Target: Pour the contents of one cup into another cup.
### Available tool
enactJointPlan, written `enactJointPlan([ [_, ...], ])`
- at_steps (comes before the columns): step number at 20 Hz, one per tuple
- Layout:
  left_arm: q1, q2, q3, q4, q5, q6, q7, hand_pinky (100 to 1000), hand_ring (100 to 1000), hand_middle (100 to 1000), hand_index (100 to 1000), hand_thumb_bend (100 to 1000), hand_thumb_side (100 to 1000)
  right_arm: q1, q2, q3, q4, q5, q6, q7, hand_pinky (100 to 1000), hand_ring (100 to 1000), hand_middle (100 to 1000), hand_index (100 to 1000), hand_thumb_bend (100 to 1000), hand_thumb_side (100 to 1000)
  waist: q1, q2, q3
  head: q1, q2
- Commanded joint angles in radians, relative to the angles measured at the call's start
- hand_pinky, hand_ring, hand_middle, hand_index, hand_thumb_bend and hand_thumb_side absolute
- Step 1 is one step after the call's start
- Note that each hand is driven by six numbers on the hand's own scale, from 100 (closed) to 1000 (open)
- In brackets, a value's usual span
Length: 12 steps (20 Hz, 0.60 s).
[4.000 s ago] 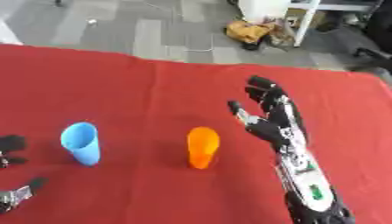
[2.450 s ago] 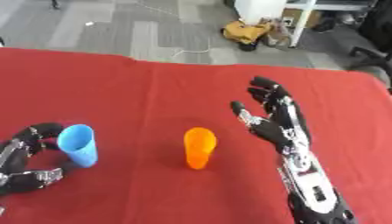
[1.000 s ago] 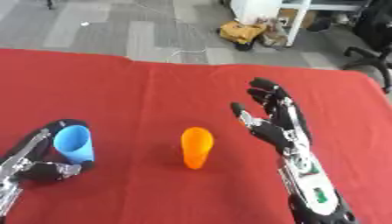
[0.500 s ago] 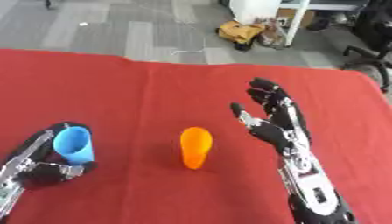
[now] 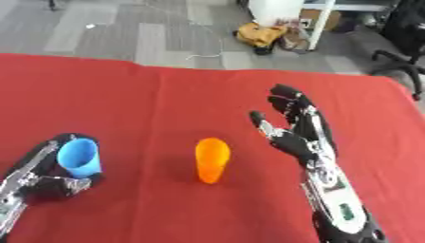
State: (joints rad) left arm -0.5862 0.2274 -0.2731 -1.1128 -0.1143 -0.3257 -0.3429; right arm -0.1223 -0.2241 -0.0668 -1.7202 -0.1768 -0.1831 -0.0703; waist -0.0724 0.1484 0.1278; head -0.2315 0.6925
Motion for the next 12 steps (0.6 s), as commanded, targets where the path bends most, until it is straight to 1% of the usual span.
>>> enactJointPlan([
  [1, -0.008, 0.001, -0.006, 0.024, -0.007, -0.001, 0.009, 519, 648, 581, 716, 437, 100, -0.006, -0.013, -0.004, -0.009, 0.000, -0.001, 0.003, 886, 793, 748, 802, 505, 104, 0.002, -0.010, -0.002, -0.001, 0.000],
  [2, -0.009, 0.000, -0.005, 0.029, -0.008, -0.003, 0.014, 489, 617, 556, 697, 355, 100, -0.006, -0.013, -0.004, -0.008, 0.000, -0.001, 0.003, 885, 792, 747, 802, 505, 104, 0.001, -0.011, -0.003, -0.001, 0.000],
  [3, -0.009, -0.001, -0.004, 0.032, -0.010, -0.004, 0.021, 489, 617, 556, 697, 355, 100, -0.006, -0.013, -0.004, -0.008, 0.000, -0.001, 0.003, 885, 792, 747, 802, 505, 104, 0.001, -0.011, -0.003, -0.001, 0.000],
  [4, -0.008, -0.001, -0.002, 0.035, -0.010, -0.003, 0.030, 436, 565, 522, 670, 304, 100, -0.006, -0.013, -0.005, -0.008, 0.000, -0.001, 0.003, 885, 792, 747, 803, 505, 104, 0.001, -0.011, -0.003, -0.001, 0.000],
  [5, -0.008, -0.002, -0.001, 0.037, -0.010, -0.002, 0.039, 403, 532, 502, 654, 233, 100, -0.006, -0.013, -0.005, -0.008, 0.000, -0.001, 0.003, 886, 792, 747, 803, 508, 100, 0.001, -0.011, -0.003, -0.001, 0.000],
  [6, -0.007, -0.002, 0.001, 0.038, -0.009, -0.001, 0.051, 391, 520, 492, 646, 279, 100, -0.006, -0.013, -0.005, -0.008, 0.000, -0.001, 0.003, 886, 792, 747, 803, 505, 103, 0.001, -0.011, -0.003, -0.002, 0.000],
  [8, -0.006, -0.002, 0.004, 0.037, -0.007, -0.001, 0.073, 365, 496, 470, 627, 255, 100, -0.006, -0.012, -0.005, -0.007, 0.000, -0.001, 0.003, 885, 792, 747, 803, 505, 103, 0.002, -0.011, -0.003, -0.002, 0.000],
  [12, -0.004, 0.001, 0.013, 0.018, -0.010, -0.009, 0.120, 344, 479, 452, 608, 207, 100, -0.005, -0.012, -0.006, -0.004, 0.001, -0.001, 0.004, 877, 785, 737, 804, 504, 100, 0.002, -0.012, -0.002, -0.004, 0.000],
])
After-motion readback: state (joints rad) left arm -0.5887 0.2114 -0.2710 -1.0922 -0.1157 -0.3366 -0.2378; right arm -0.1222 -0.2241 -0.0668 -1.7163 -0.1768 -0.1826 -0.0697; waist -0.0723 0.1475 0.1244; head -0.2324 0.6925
